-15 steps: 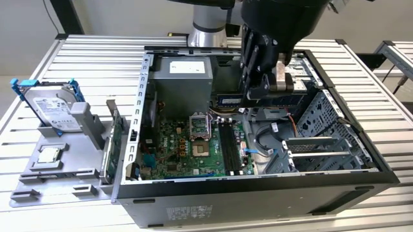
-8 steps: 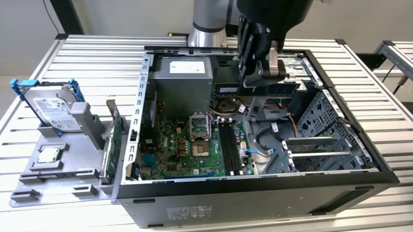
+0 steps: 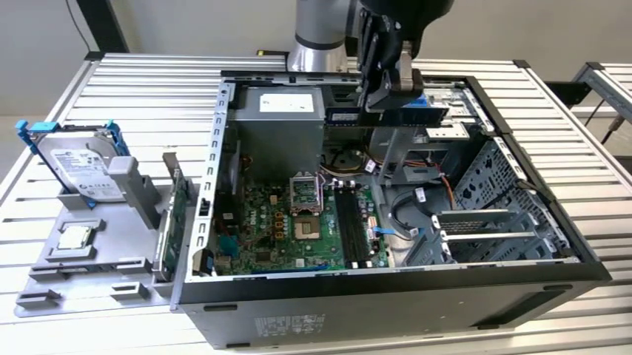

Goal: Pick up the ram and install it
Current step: 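Pick up the ram and move it above insertion slot, then insert the ram into the slot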

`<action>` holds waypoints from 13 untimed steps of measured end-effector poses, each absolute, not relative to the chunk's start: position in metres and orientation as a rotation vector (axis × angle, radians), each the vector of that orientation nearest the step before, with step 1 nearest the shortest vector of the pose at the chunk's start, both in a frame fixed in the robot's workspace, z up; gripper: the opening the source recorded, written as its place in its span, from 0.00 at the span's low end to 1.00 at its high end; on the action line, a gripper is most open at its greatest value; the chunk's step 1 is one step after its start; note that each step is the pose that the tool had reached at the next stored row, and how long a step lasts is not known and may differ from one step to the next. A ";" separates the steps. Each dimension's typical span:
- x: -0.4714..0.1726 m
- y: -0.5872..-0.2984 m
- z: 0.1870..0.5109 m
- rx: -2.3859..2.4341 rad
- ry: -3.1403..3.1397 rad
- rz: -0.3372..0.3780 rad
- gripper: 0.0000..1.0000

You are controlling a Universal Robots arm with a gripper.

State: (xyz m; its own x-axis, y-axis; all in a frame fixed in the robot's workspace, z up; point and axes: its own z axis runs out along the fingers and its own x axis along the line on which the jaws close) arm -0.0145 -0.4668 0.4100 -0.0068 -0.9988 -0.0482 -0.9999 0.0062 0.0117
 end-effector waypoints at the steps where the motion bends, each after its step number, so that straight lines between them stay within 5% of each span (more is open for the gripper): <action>1: -0.015 -0.463 0.410 -2.194 2.209 0.068 0.00; 13: -0.014 -0.438 0.410 -2.181 2.195 0.096 0.00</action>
State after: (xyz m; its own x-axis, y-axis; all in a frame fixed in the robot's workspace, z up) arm -0.0145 -0.4381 0.4097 -0.0067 -0.9971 -0.0764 -0.9999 0.0058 0.0118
